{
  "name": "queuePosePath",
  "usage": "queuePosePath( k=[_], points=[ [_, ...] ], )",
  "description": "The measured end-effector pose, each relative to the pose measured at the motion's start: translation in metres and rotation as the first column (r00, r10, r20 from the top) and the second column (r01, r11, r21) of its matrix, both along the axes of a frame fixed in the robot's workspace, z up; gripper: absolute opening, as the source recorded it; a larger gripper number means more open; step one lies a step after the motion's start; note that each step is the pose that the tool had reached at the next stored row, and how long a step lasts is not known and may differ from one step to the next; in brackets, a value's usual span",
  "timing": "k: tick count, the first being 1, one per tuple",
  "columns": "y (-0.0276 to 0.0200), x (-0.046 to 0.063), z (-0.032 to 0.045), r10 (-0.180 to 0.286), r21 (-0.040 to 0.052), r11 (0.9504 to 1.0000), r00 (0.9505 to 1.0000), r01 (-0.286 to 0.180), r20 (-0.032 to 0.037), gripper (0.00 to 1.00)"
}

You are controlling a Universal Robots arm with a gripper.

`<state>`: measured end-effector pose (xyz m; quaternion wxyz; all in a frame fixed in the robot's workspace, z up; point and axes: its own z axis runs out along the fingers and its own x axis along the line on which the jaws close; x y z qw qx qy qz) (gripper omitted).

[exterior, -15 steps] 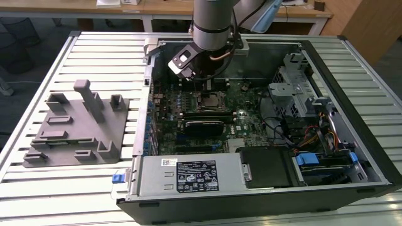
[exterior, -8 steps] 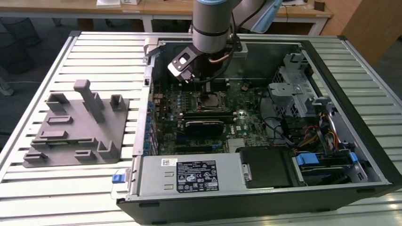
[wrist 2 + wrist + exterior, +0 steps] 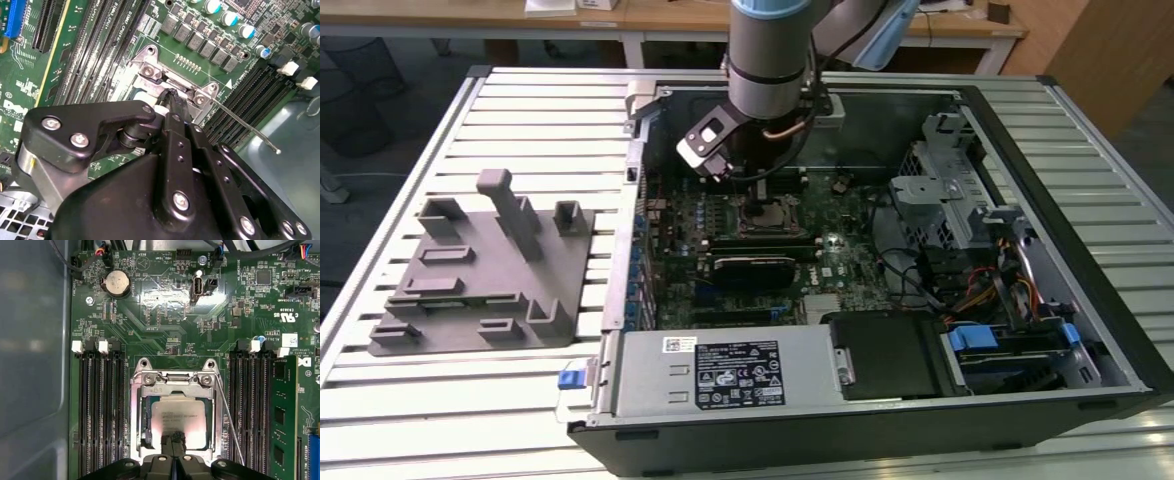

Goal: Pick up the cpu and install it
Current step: 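Close the cpu cover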

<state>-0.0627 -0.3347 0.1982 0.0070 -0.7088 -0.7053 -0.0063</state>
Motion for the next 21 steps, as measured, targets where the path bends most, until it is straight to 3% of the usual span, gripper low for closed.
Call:
queuePosePath(
  k=[9,17,21],
  points=[
    [0.0005,0.006,0.0003,0.0,0.002,1.0,1.0,0.0,0.0012,0.11],
    [0.0004,0.006,0.0155,0.0,0.0011,1.0,1.0,0.0,0.0005,0.11],
    [0.0005,0.006,0.0178,0.0,0.0013,1.0,1.0,0.0,0.0005,0.11]
  ],
)
